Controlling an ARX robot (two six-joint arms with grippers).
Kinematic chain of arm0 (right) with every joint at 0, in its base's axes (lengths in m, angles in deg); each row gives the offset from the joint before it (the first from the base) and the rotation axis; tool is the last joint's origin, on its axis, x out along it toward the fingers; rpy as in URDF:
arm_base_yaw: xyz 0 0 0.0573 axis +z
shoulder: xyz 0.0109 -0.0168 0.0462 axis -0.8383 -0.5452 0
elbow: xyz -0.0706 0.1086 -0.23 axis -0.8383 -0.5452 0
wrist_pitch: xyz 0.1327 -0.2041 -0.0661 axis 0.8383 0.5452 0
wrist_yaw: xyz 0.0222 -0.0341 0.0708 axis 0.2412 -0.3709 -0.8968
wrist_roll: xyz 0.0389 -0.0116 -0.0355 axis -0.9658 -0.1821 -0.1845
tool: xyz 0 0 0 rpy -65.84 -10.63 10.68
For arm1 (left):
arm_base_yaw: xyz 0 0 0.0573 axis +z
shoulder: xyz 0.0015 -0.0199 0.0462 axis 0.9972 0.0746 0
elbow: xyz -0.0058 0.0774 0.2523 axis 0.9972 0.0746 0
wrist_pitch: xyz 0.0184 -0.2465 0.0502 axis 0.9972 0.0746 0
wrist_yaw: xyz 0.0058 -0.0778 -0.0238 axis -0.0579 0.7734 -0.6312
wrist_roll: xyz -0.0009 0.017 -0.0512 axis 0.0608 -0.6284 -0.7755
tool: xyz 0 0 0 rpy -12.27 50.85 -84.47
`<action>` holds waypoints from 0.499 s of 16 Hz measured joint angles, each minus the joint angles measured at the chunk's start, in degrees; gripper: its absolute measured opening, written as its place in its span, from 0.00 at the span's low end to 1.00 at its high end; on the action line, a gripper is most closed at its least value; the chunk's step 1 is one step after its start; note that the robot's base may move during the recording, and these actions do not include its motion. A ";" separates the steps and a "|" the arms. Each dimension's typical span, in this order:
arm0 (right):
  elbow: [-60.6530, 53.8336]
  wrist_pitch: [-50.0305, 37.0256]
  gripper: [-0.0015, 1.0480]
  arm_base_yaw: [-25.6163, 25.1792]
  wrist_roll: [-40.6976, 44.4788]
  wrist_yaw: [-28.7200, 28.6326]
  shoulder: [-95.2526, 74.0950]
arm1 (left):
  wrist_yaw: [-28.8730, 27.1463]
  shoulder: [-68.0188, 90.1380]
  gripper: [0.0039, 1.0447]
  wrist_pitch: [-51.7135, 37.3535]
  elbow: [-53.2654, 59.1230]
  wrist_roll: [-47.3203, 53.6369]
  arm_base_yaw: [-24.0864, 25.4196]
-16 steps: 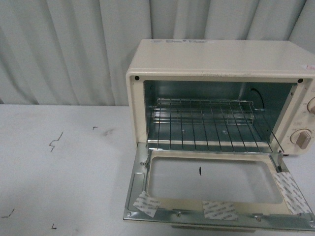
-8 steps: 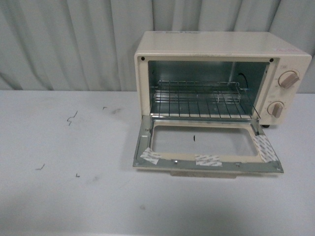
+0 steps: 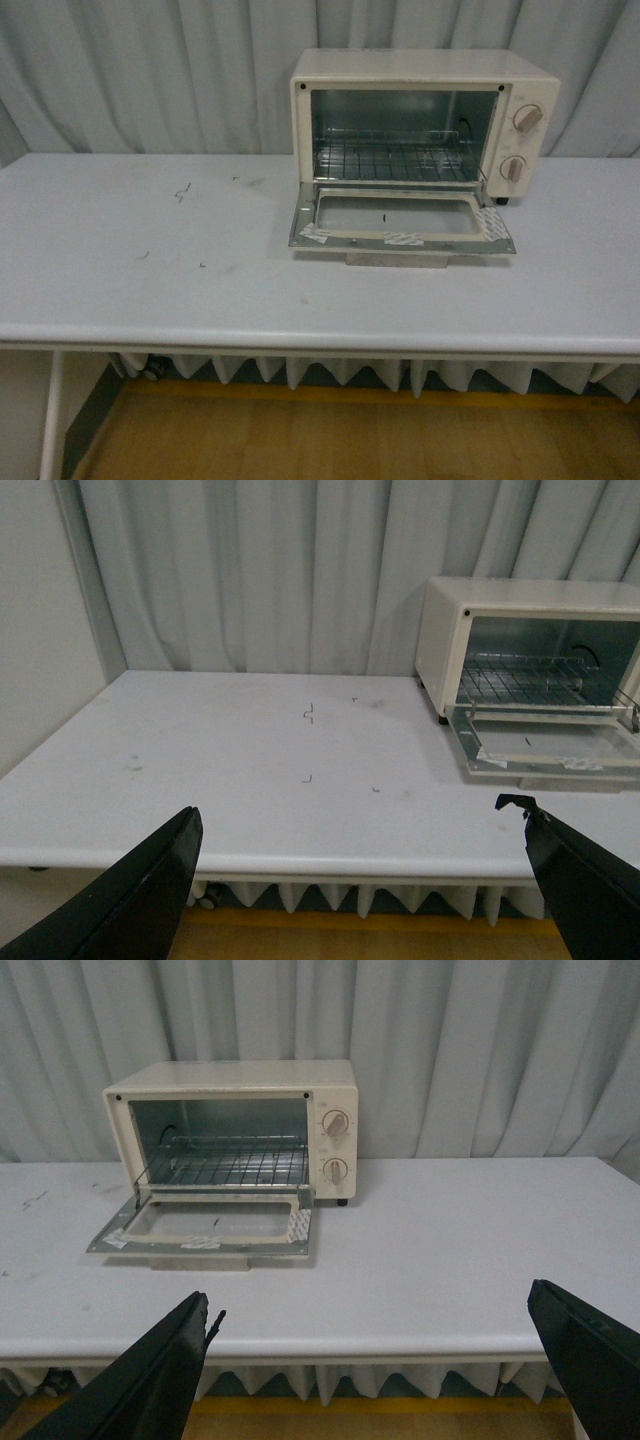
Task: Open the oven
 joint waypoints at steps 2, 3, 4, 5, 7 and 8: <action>0.00 0.11 0.94 0.00 0.00 0.02 0.00 | 0.15 0.00 0.94 -0.04 0.00 0.00 0.00; 0.00 0.11 0.94 0.00 0.00 0.02 0.00 | 0.17 0.00 0.94 -0.02 0.00 0.00 0.00; 0.00 0.13 0.94 0.00 0.00 0.02 0.00 | 0.17 0.00 0.94 -0.02 0.00 0.00 0.00; 0.00 0.15 0.94 0.00 0.00 0.02 0.00 | 0.17 0.00 0.94 0.00 0.00 0.00 0.00; 0.00 0.13 0.94 0.00 0.00 0.02 0.00 | 0.17 0.00 0.94 -0.02 0.00 0.00 0.00; 0.00 0.15 0.94 0.00 0.00 0.02 0.00 | 0.17 0.00 0.94 -0.02 0.00 0.00 0.00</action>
